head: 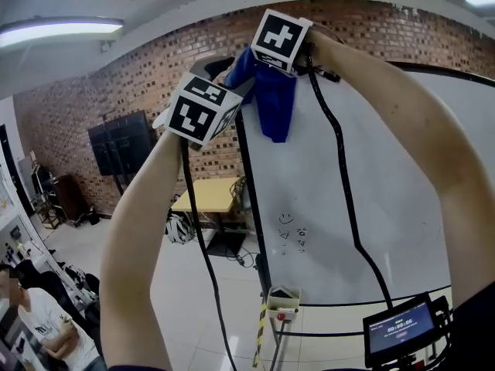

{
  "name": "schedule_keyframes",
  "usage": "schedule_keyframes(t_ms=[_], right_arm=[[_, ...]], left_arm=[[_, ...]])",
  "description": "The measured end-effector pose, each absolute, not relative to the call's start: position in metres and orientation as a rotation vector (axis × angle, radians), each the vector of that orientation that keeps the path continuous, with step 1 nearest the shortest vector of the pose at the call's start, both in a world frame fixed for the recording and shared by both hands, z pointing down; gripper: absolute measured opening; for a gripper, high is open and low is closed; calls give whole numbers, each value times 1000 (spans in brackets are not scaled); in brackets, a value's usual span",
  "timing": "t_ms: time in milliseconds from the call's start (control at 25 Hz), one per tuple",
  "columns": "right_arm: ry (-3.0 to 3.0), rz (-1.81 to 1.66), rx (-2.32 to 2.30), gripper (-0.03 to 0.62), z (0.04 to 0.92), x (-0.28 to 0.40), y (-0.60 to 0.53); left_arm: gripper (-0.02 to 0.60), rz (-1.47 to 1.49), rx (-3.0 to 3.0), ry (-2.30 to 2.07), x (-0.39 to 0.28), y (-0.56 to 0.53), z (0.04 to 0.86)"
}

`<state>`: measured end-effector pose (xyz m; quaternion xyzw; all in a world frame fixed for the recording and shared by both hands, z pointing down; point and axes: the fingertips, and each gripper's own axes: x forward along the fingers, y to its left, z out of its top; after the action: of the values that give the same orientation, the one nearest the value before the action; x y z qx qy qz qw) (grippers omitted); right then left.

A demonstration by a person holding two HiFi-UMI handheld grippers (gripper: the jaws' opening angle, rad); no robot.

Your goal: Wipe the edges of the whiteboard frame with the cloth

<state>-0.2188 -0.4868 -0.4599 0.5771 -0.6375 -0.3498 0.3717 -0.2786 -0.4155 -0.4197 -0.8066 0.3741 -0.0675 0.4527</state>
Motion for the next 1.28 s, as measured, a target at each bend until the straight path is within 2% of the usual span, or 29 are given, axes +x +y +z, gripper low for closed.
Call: schedule_keyframes(t_ms=[200,400,720,1280], right_arm=[[-1583,-868,1538,118,-466,-185,-444],[-1543,-839,1575,118,-455,-168,-452],[-1541,-805,1628,118,-464,-99,-416],[-1511,-767,1701,118,-445,-20,-396]], left_arm=[[221,-131,-2081,869,-252,-374,-424],[221,-147,-2083,817,-239,-385,-408],[221,-172,-2063,759,-171,-354,-418],[221,-160,-2089,711,-106,-340,-400]])
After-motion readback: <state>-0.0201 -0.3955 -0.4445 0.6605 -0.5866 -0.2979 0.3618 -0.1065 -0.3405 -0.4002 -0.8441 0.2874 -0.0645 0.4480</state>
